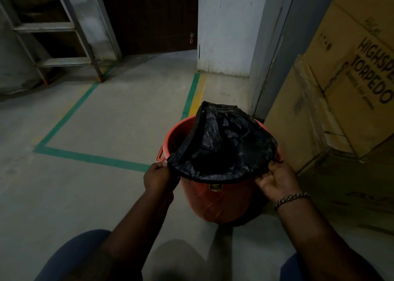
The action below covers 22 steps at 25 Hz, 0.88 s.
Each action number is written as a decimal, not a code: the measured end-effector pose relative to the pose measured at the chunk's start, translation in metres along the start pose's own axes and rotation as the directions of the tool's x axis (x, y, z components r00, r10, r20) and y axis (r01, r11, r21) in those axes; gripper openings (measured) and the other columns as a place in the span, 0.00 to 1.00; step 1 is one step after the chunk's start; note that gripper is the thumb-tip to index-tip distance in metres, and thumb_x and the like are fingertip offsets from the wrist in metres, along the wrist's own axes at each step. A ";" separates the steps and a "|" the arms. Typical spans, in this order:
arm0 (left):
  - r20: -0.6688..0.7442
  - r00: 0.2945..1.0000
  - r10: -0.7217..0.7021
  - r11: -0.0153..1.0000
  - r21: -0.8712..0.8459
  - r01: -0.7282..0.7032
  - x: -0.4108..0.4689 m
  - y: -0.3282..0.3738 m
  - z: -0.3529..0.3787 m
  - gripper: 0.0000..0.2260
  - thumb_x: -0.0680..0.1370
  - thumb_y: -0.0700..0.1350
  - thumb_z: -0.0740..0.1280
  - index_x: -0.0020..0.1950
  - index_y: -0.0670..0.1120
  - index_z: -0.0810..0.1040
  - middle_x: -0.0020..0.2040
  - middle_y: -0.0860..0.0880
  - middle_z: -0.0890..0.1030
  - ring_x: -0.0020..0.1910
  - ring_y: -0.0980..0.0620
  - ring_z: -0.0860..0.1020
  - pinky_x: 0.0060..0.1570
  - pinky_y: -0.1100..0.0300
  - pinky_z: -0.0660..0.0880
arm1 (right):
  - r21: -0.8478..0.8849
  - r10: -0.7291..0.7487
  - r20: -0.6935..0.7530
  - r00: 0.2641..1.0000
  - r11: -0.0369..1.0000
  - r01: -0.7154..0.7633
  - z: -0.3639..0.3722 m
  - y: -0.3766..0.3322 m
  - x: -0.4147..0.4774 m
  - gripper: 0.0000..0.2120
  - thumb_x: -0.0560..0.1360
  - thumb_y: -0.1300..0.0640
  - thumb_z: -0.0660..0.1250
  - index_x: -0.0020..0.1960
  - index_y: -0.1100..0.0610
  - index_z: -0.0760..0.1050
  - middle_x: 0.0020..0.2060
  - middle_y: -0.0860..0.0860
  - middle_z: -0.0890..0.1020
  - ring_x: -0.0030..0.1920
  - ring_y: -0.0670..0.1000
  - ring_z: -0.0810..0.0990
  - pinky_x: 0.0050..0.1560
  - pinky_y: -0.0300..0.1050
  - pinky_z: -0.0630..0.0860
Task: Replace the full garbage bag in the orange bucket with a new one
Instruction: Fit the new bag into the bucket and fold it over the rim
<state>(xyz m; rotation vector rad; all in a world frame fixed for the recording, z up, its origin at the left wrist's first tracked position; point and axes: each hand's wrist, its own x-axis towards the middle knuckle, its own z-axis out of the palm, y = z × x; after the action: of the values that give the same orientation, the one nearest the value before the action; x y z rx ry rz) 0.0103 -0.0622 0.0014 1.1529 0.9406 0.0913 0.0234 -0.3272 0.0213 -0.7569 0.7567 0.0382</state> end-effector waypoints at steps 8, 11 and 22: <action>0.312 0.949 -0.053 0.984 -0.145 0.103 0.010 0.010 -0.008 0.14 0.71 0.31 0.68 0.57 0.31 0.77 0.51 0.32 0.82 0.40 0.47 0.85 0.46 0.57 0.81 | 0.019 -0.012 -0.015 1.000 1.000 0.013 0.000 0.001 0.011 0.17 0.84 0.66 0.52 0.57 0.51 0.76 0.54 0.54 0.80 0.51 0.56 0.78 0.51 0.58 0.74; 0.212 0.977 -0.024 0.995 -0.089 0.044 0.015 0.006 -0.012 0.10 0.74 0.36 0.72 0.50 0.30 0.76 0.49 0.32 0.82 0.47 0.39 0.83 0.43 0.53 0.82 | -0.001 -0.022 0.005 1.000 1.000 0.022 0.000 -0.001 0.010 0.17 0.85 0.65 0.51 0.53 0.50 0.76 0.52 0.53 0.80 0.50 0.55 0.78 0.58 0.59 0.73; -0.049 0.974 0.222 0.931 0.309 -0.197 0.028 -0.003 -0.011 0.05 0.76 0.45 0.66 0.45 0.43 0.77 0.33 0.42 0.80 0.28 0.46 0.78 0.28 0.59 0.74 | -0.035 -0.007 0.039 0.999 0.999 0.008 -0.012 -0.002 0.016 0.20 0.83 0.67 0.50 0.59 0.51 0.77 0.54 0.53 0.81 0.51 0.55 0.79 0.44 0.56 0.76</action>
<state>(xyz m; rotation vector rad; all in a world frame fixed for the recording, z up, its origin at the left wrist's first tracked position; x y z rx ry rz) 0.0194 -0.0418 -0.0184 1.5436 0.9223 0.1741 0.0285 -0.3398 0.0072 -0.7902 0.7177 0.0595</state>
